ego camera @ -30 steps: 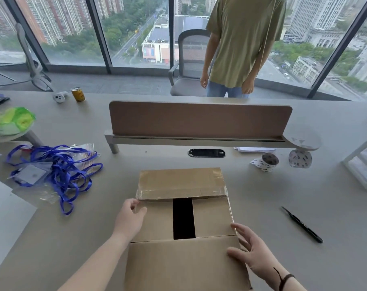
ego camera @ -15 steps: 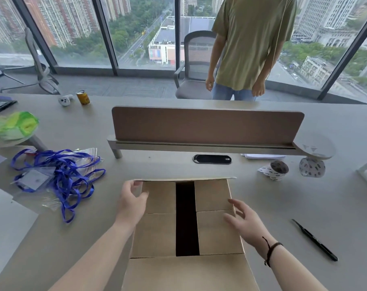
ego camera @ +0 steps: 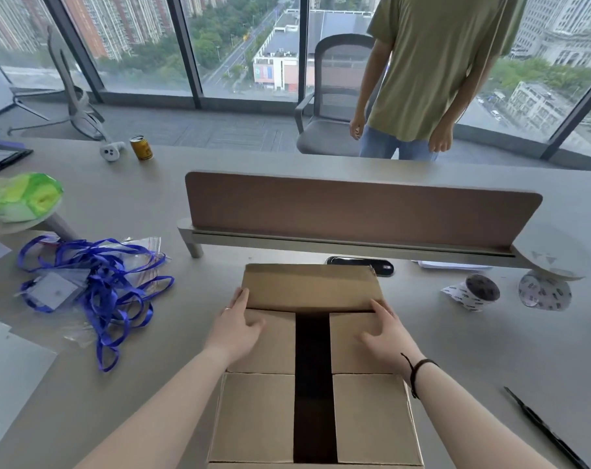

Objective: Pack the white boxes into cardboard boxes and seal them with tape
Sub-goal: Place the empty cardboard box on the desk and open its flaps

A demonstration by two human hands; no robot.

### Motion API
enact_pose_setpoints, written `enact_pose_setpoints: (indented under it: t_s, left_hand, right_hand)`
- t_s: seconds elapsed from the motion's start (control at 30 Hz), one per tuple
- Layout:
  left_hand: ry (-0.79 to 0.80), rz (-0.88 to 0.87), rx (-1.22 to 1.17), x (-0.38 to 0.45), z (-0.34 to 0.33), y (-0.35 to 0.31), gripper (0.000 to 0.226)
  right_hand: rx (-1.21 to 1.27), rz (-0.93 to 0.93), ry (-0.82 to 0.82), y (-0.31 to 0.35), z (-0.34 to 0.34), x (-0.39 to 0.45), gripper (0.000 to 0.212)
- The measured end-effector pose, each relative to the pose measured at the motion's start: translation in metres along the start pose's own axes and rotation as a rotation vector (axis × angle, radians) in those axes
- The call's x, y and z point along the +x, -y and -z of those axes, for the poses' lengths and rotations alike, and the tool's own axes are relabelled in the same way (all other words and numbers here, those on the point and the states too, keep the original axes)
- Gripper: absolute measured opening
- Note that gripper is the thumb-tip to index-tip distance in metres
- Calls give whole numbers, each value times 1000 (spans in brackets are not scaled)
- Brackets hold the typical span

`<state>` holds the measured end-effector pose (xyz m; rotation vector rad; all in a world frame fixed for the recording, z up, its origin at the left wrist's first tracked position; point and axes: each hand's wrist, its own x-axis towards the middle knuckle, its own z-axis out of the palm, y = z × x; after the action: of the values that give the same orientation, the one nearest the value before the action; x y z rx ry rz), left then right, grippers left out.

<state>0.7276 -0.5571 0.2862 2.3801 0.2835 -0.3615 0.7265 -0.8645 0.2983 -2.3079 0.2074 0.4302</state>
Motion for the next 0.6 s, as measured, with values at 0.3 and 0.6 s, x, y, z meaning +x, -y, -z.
enact_pose_setpoints:
  t_s: [0.3, 0.6]
  left_hand:
    - [-22, -4, 311, -23, -8, -10, 83]
    - [219, -325, 763, -87, -42, -37, 62]
  right_hand:
    - [-409, 31, 3, 7, -15, -19, 81]
    - [-1067, 382, 225, 37, -62, -70, 55]
